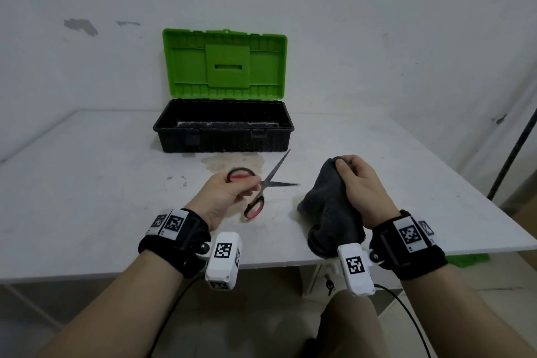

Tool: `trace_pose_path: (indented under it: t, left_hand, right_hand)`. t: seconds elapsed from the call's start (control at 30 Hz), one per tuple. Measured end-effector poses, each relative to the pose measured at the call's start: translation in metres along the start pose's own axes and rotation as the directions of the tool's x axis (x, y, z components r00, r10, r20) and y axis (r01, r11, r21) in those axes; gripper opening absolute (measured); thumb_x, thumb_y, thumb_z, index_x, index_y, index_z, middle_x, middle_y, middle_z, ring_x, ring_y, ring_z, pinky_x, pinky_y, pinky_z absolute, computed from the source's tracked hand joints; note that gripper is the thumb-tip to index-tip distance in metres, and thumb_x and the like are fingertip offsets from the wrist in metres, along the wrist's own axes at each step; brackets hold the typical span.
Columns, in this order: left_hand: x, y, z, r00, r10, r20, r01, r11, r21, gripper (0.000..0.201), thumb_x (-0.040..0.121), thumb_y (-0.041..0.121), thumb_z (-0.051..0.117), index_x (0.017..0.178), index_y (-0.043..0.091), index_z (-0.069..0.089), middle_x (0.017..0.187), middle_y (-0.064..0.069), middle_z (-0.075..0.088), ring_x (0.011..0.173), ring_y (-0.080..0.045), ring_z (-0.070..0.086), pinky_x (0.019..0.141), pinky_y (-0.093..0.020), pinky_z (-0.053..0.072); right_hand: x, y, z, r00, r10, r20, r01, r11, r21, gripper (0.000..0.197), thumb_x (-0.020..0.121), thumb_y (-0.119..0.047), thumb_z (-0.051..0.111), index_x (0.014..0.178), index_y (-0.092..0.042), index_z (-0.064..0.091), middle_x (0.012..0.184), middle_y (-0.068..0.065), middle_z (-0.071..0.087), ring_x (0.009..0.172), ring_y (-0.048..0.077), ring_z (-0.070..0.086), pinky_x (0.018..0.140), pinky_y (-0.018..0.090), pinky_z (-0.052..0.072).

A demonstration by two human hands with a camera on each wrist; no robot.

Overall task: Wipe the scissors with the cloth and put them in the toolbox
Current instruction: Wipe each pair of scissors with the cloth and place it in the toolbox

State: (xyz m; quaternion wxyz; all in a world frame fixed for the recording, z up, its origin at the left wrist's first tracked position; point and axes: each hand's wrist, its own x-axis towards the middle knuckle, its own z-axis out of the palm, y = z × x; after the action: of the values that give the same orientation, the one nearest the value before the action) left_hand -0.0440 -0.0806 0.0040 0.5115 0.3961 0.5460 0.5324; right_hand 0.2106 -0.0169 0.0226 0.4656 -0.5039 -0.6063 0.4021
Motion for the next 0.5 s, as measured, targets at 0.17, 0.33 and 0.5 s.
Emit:
trace_pose_path:
  t: [0.17,0.33,0.5]
  left_hand:
    - [-0.006,0.002,0.006,0.998,-0.059,-0.004,0.057,0.977,-0.207,0.023,0.099,0.032,0.060,0.098,0.010,0.063,0.101,-0.006,0.066,0.096,-0.034,0.072,0.092,-0.053,0.056]
    - [-0.009,0.004,0.015,0.996,-0.060,-0.072,0.049,0.988,-0.144,0.035,0.104,0.042,0.046,0.115,0.009,0.053,0.093,-0.011,0.060,0.071,-0.026,0.065,0.070,-0.045,0.063]
    - [-0.009,-0.003,0.023,0.999,-0.034,-0.041,0.032,0.998,-0.057,0.031,0.103,0.039,0.049,0.100,0.009,0.055,0.079,-0.008,0.052,0.062,-0.020,0.054,0.054,-0.034,0.054]
  right_hand:
    - [-0.003,-0.002,0.001,1.000,0.014,0.004,-0.014,1.000,0.023,0.018,0.099,-0.033,0.049,0.099,-0.020,0.061,0.099,0.004,0.064,0.083,0.013,0.059,0.075,0.030,0.050]
    - [-0.008,-0.012,0.005,0.992,0.126,0.022,-0.128,0.981,0.148,0.022,0.097,-0.035,0.053,0.101,-0.017,0.065,0.097,0.002,0.068,0.085,0.015,0.064,0.075,0.033,0.053]
    - [-0.017,-0.020,0.017,0.992,0.127,0.000,-0.126,0.984,0.127,0.011,0.092,-0.023,0.056,0.100,-0.020,0.063,0.094,0.003,0.067,0.082,0.018,0.065,0.068,0.030,0.053]
